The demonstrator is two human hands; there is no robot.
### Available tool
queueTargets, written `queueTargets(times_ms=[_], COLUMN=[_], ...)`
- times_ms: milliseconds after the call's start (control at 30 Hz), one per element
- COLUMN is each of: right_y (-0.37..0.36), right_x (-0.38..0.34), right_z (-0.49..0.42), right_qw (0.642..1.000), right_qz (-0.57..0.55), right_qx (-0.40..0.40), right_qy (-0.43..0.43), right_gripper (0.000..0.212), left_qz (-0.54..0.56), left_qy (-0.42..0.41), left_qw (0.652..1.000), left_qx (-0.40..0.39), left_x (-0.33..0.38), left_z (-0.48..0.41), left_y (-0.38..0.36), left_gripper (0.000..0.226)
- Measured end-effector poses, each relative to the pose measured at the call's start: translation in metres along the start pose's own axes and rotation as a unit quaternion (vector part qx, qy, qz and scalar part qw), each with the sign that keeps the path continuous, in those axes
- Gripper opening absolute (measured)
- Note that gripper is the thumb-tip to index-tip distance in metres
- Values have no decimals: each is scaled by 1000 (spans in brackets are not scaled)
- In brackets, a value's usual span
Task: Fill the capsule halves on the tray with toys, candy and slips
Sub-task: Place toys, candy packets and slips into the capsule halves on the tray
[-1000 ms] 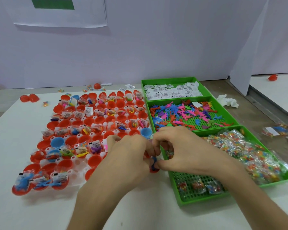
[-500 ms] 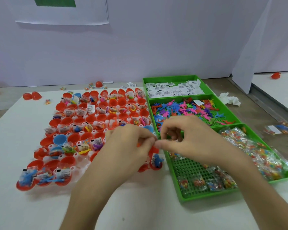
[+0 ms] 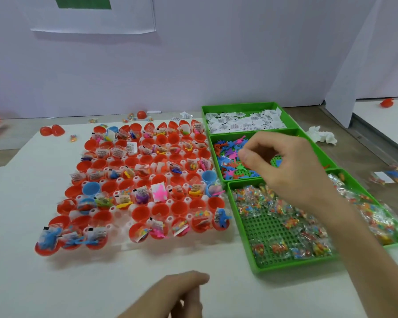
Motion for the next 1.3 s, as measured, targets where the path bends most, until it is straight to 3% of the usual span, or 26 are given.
queueTargets(times_ms=[67,133,167,233,300,400,500,567,800,1300], right_y=[-13,-36,-48,-66,-78,-85,-87,-87,-93,-93], right_x=[-1,-4,-7,-14,-21,-27,-29,-29,-34,-30], right_z=[-2,-1,0,3,5,6,5,5,5,7], right_qw=[997,984,976,963,953,947,949,950,949,948], right_qz=[20,54,69,95,122,146,141,133,110,140], right_qx=[-73,-167,-206,-252,-271,-276,-271,-272,-287,-279], right_qy=[-4,-3,2,26,55,75,79,74,72,67], right_gripper=[12,24,32,41,43,38,31,29,29,15], left_qz=[-73,-159,-172,-157,-155,-154,-148,-146,-131,-146], left_qy=[-60,-111,-98,-58,-68,-101,-100,-110,-103,-106], left_qw=[994,978,977,980,983,982,982,981,984,979], left_qx=[60,76,80,112,75,31,56,70,68,95], left_x=[21,35,34,31,29,33,27,22,20,24], left_z=[2,-12,-23,-37,-35,-19,-24,-26,-27,-24], left_y=[13,19,24,30,15,-6,-5,-5,-4,0], left_gripper=[20,14,11,28,17,19,19,30,40,35])
Point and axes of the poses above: each hand's wrist, its own z-axis away from the middle knuckle, its own y-axis out of the back of the hand, x = y × z, the point moved 8 cm from there along -z, towards the middle knuckle, and after that the axes turned 14 degrees about -x, right-handed, at the moved point
